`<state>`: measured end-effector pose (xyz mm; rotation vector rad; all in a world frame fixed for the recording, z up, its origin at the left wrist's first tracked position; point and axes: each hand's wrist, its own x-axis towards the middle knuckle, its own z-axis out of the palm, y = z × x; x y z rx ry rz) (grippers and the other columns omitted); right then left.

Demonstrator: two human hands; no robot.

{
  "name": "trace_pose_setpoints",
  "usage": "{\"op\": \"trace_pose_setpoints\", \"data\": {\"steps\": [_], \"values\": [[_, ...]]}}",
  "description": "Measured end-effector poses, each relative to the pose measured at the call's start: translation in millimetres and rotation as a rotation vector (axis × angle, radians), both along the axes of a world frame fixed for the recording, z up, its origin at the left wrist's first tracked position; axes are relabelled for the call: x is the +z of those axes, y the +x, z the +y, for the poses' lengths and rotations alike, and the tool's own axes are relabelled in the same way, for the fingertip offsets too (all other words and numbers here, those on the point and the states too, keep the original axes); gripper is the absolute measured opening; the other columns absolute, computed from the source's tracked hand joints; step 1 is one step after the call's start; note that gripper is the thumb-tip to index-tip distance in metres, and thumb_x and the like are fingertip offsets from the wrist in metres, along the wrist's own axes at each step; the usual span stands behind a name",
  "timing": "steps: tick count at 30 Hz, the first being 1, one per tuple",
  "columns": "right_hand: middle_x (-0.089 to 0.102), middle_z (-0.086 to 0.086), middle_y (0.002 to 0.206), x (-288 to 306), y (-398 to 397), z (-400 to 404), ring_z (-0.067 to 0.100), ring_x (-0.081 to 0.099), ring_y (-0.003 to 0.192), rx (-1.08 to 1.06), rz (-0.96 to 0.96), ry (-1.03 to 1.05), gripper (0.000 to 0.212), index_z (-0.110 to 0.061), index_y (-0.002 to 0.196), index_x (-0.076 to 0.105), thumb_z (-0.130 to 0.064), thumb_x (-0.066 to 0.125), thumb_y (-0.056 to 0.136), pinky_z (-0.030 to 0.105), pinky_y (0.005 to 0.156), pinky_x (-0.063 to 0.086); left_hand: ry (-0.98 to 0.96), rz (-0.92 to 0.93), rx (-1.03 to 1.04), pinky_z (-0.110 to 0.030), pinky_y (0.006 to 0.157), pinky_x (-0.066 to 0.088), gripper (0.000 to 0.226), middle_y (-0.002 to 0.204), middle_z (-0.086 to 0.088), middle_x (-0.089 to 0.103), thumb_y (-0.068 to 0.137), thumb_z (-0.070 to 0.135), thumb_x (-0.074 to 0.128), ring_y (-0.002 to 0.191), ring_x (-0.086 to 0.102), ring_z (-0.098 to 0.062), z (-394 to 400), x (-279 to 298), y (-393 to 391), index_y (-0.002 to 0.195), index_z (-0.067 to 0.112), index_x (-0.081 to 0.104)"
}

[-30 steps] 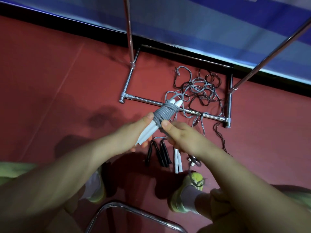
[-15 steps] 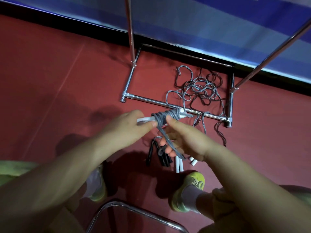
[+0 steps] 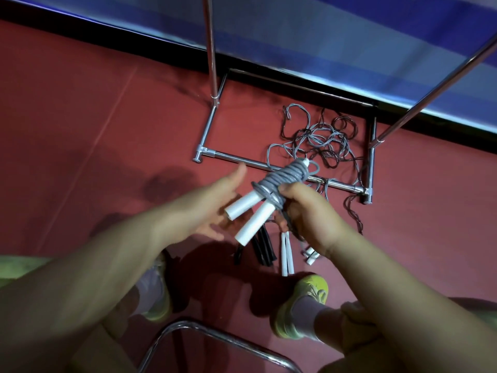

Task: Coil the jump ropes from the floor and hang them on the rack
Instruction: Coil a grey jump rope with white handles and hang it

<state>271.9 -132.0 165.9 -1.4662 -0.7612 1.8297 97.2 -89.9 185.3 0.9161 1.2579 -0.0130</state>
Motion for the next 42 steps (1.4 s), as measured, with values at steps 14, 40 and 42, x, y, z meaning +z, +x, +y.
{"op": "trace_pose_setpoints", "data": {"steps": [14,40,42], "values": [[0.051,-0.003,0.053,14,11,0,0.004,0.040,0.040,0.387,-0.341,0.034,0.037,-0.010,0.073,0.052,-0.033,0.043,0.100,0.010,0.039,0.033,-0.355,-0.172,-0.035,-0.028,0.056,0.036,0.076,0.055,-0.005,0.043,0.081,0.078,0.015,0.047,0.038,-0.018,-6,-11,-1,0.071,0.012,0.050],[0.033,-0.003,0.051,3,4,-1,0.010,0.030,0.040,0.178,-0.204,-0.213,0.061,-0.009,0.074,0.063,-0.069,0.050,0.074,0.019,0.041,0.036,0.844,0.546,-0.554,-0.033,0.067,0.033,0.052,0.073,0.010,0.039,0.069,0.077,0.035,0.079,0.043,-0.019,-7,-15,-3,0.068,0.025,0.033],[0.033,-0.001,0.052,3,2,-2,0.008,0.032,0.038,0.166,-0.270,-0.141,0.052,-0.008,0.074,0.062,-0.057,0.050,0.088,0.019,0.042,0.036,0.859,0.554,-0.575,-0.034,0.065,0.033,0.053,0.074,0.010,0.040,0.069,0.078,0.039,0.078,0.043,-0.019,-10,-15,-2,0.070,0.025,0.032]]}}
